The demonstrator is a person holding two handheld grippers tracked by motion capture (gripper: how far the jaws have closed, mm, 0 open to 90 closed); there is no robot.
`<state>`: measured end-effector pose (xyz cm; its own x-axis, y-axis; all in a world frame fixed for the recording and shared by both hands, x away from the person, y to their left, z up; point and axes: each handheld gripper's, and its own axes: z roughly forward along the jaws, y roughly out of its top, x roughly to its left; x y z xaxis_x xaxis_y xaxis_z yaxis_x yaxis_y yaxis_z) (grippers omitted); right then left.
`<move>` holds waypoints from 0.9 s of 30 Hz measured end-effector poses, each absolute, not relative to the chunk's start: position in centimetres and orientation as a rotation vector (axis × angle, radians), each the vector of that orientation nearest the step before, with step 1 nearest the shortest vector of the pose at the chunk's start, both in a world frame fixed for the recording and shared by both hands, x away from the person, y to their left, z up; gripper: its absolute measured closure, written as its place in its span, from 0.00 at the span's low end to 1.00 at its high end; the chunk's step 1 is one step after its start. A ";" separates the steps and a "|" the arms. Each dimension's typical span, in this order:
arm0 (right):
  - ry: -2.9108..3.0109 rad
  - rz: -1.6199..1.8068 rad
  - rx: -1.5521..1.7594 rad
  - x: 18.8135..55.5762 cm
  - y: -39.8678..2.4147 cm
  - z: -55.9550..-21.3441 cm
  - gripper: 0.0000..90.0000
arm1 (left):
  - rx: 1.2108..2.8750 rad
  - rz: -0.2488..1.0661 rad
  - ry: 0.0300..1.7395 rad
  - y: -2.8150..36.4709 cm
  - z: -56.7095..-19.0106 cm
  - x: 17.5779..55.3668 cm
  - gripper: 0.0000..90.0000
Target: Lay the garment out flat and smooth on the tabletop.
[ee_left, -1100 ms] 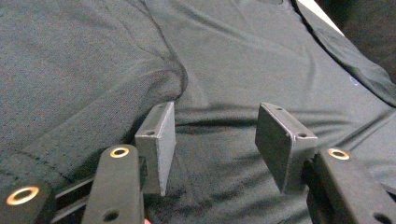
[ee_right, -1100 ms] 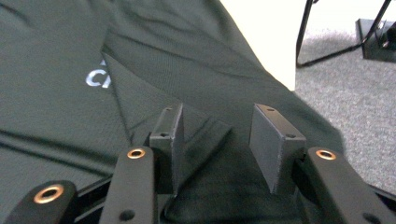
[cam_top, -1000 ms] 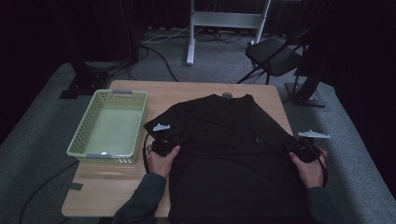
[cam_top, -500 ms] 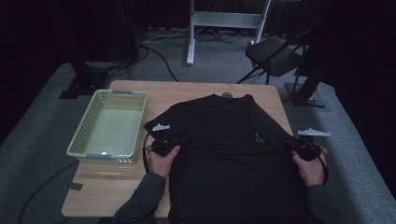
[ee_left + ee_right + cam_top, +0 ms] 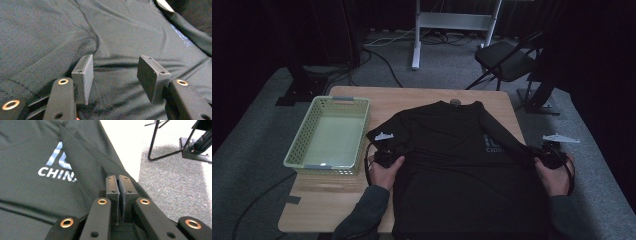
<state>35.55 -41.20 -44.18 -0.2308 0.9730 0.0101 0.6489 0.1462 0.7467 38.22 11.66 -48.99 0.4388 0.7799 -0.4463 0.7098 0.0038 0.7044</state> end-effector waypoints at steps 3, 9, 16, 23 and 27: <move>1.937 0.876 1.545 35.9 -41.7 -43.8 0.97 | 1.726 0.092 1.293 11.6 -49.0 38.2 0.53; 1.914 0.863 1.553 36.9 -42.5 -42.9 0.97 | 1.725 0.090 1.293 11.7 -49.0 38.2 0.53; 1.885 0.865 1.556 37.2 -43.1 -42.1 0.97 | 1.720 0.083 1.292 11.7 -49.0 38.2 0.53; 1.860 0.865 1.580 37.5 -44.1 -41.6 0.97 | 1.718 0.081 1.292 11.7 -49.0 38.2 0.52; 1.838 0.903 1.603 37.6 -44.9 -41.1 0.97 | 1.719 0.081 1.291 11.7 -49.0 38.2 0.52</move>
<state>37.58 -44.89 -41.11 -0.1514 0.9879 0.0331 0.6301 0.0707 0.7733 38.22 11.73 -49.03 0.4400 0.7743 -0.4549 0.7112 0.0089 0.7030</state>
